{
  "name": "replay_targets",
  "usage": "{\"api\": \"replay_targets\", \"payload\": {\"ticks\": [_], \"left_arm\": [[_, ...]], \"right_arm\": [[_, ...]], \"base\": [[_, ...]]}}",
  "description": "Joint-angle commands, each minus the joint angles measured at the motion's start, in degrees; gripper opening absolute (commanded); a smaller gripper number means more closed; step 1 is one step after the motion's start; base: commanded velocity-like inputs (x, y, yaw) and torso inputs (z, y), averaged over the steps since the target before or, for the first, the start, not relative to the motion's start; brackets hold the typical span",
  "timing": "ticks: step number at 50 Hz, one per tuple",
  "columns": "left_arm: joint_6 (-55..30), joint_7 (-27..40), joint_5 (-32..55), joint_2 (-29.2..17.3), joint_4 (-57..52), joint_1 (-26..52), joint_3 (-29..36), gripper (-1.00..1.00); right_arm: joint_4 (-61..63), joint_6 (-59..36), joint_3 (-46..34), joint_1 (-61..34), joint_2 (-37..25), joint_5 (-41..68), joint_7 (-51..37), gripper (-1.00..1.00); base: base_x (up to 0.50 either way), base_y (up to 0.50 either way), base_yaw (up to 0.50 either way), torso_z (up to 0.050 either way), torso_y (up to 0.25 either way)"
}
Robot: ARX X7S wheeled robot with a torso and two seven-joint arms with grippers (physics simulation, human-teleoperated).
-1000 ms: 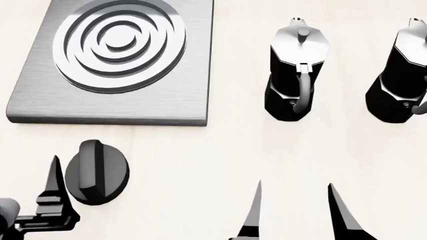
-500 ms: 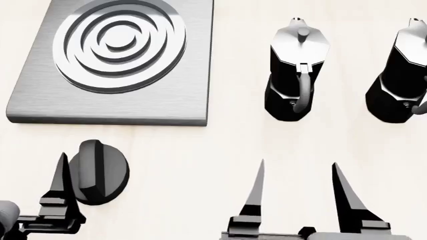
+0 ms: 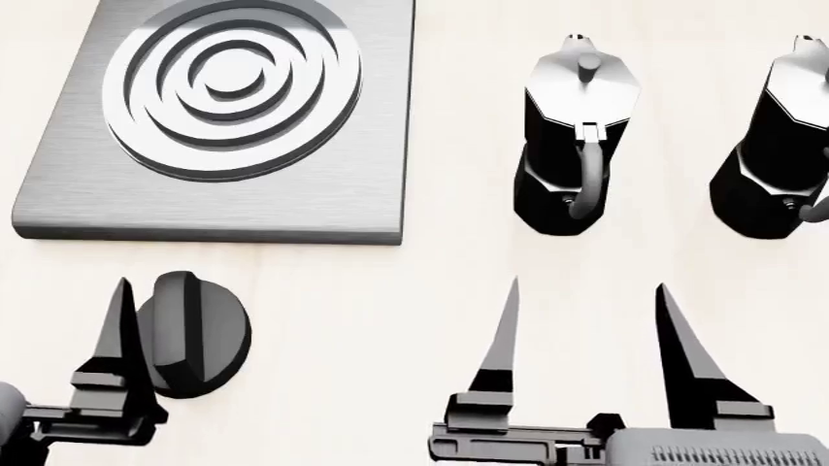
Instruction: Turn off the stove.
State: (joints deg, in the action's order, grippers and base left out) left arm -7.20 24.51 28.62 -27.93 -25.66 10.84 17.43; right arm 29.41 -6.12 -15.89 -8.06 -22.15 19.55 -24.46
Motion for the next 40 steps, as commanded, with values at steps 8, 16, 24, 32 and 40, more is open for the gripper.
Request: {"api": "replay_targets", "payload": {"ticks": [8, 16, 24, 32, 40], "left_arm": [[-1.3, 0.8, 1.2, -0.6, -3.0, 0.8, -0.2, 1.00], [-1.7, 1.0, 1.8, -0.6, -4.0, 1.4, -0.4, 1.00], [-2.0, 1.2, 2.2, -0.9, -4.7, 1.7, -0.4, 1.00], [-2.3, 1.6, 2.6, -1.2, -5.8, 1.8, -0.6, 1.00], [-2.7, 1.8, 3.0, -1.5, -6.8, 2.0, -0.8, 1.00]], "right_arm": [[2.4, -1.3, 0.5, -1.8, -0.5, 0.8, -0.7, 1.00], [3.1, -1.8, 0.7, -2.5, -0.7, 1.1, -1.0, 1.00], [4.0, -2.4, 0.8, -3.1, -0.9, 1.3, -1.3, 1.00], [4.7, -2.6, 0.8, -3.6, -0.9, 1.5, -1.6, 1.00], [5.1, -2.9, 0.7, -4.0, -1.0, 1.6, -1.8, 1.00]], "base": [[0.00, 0.00, 0.00, 0.000, 0.000], [0.00, 0.00, 0.00, 0.000, 0.000], [0.00, 0.00, 0.00, 0.000, 0.000], [0.00, 0.00, 0.00, 0.000, 0.000], [0.00, 0.00, 0.00, 0.000, 0.000]]}}
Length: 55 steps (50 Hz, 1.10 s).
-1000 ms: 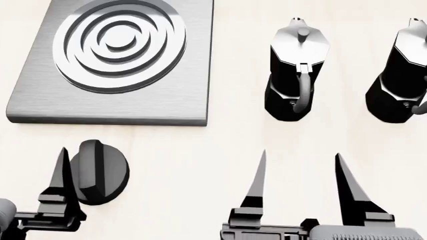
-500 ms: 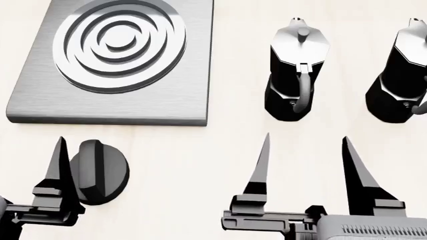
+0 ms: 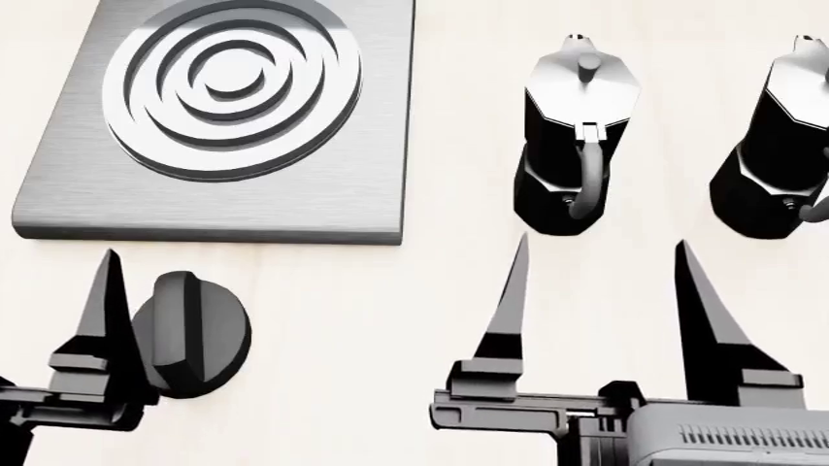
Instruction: Turn off the stove.
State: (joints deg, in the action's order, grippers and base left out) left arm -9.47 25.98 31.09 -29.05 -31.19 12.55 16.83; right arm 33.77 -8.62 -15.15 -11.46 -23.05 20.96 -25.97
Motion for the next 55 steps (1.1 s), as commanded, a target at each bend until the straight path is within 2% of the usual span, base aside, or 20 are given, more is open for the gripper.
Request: {"api": "replay_targets", "payload": {"ticks": [1, 55], "left_arm": [[-0.4, 0.4, 0.5, -0.4, -1.3, 0.3, -0.2, 1.00], [-2.9, 1.8, 2.2, -1.8, -6.0, 3.3, -0.3, 1.00]], "right_arm": [[0.9, -0.5, 0.0, -0.6, -0.1, 0.2, -0.4, 1.00], [5.8, -4.2, -0.2, -4.7, -1.3, 1.9, -2.0, 1.00]], "base": [[0.00, 0.00, 0.00, 0.000, 0.000], [0.00, 0.00, 0.00, 0.000, 0.000]]}}
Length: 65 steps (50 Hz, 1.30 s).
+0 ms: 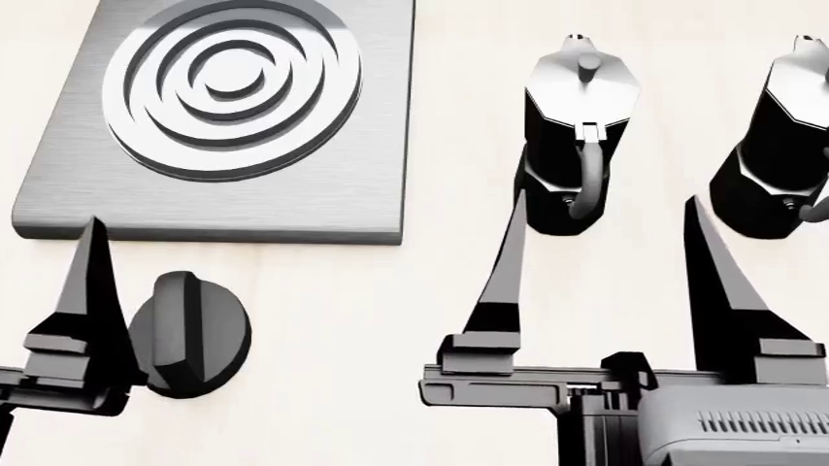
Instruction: Turn off the stove.
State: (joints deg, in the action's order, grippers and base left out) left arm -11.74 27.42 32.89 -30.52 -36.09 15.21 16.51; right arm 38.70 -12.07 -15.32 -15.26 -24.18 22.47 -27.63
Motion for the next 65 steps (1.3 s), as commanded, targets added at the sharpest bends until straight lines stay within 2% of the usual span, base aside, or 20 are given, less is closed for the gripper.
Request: {"api": "replay_targets", "payload": {"ticks": [1, 65], "left_arm": [[-0.7, 0.3, 0.4, -0.4, -1.2, 0.7, 0.0, 1.00], [-4.4, 2.1, 2.5, -1.4, -6.1, 5.9, 0.6, 1.00]], "right_arm": [[1.0, -0.8, 0.0, -1.0, -0.1, 0.5, -0.3, 1.00], [4.7, -5.2, -0.4, -7.2, -0.6, 3.3, -2.1, 1.00]], "base": [[0.00, 0.00, 0.00, 0.000, 0.000], [0.00, 0.00, 0.00, 0.000, 0.000]]}}
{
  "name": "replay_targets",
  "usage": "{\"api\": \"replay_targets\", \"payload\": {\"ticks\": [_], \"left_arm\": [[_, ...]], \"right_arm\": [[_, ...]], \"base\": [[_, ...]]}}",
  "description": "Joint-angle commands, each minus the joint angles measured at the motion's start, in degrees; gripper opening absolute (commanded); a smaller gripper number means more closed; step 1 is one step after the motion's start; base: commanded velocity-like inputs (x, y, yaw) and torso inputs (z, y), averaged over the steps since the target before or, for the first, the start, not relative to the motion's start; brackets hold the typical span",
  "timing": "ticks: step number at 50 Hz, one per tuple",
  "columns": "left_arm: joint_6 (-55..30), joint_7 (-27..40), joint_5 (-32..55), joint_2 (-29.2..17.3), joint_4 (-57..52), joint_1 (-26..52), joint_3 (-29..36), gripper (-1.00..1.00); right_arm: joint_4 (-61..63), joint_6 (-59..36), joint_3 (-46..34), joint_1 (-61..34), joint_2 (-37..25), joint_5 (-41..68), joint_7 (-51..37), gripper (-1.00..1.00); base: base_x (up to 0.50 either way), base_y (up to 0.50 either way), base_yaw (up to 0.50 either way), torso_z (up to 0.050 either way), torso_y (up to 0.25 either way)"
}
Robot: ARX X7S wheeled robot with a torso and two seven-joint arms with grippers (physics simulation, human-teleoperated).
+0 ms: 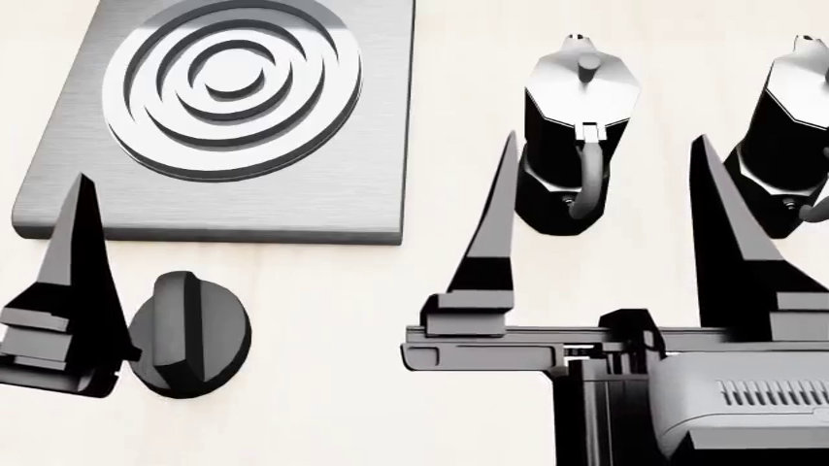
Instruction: Turn off the stove.
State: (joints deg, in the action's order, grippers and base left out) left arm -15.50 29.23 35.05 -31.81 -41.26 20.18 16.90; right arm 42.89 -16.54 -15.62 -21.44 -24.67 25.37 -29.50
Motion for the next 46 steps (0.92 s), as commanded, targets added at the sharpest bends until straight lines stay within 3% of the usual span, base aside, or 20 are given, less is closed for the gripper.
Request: {"api": "replay_targets", "payload": {"ticks": [1, 46], "left_arm": [[-0.7, 0.3, 0.4, -0.1, -1.0, 1.0, 0.2, 1.00], [-5.8, 2.9, 4.4, -1.0, -6.6, 8.6, 0.1, 1.00]], "right_arm": [[0.6, -0.9, -0.1, -1.1, -0.2, 0.4, -0.3, 1.00], [5.5, -5.4, -1.5, -6.9, -0.4, 2.4, -2.2, 1.00]], "base": [[0.00, 0.00, 0.00, 0.000, 0.000], [0.00, 0.00, 0.00, 0.000, 0.000]]}}
